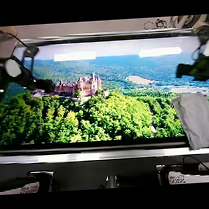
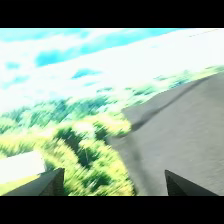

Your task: Fold the shirts.

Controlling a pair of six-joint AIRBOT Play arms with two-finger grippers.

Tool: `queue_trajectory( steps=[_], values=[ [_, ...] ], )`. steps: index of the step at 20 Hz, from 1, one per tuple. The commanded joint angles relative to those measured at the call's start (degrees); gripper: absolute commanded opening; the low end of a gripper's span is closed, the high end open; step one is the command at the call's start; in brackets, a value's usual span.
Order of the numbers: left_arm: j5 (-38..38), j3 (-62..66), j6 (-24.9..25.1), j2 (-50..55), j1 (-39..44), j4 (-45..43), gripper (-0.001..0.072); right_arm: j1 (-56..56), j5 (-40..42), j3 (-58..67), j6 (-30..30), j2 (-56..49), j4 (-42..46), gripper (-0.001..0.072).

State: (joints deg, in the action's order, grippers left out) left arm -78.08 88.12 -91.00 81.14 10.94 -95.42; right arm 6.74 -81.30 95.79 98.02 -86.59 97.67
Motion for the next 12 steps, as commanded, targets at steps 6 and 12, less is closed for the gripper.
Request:
queue_trajectory(
  steps=[6,12],
  values=[
    [8.0,-9.4,-7.4,-1.5,-0.2,3.5,0.0617,-9.4,-9.0,1.3,3.1,-5.0,-8.5,0.0706],
    [7.7,-9.4,-7.5,-1.5,-0.2,3.5,0.0618,-9.4,-8.7,1.3,3.1,-5.0,-8.5,0.0704]
  ],
)
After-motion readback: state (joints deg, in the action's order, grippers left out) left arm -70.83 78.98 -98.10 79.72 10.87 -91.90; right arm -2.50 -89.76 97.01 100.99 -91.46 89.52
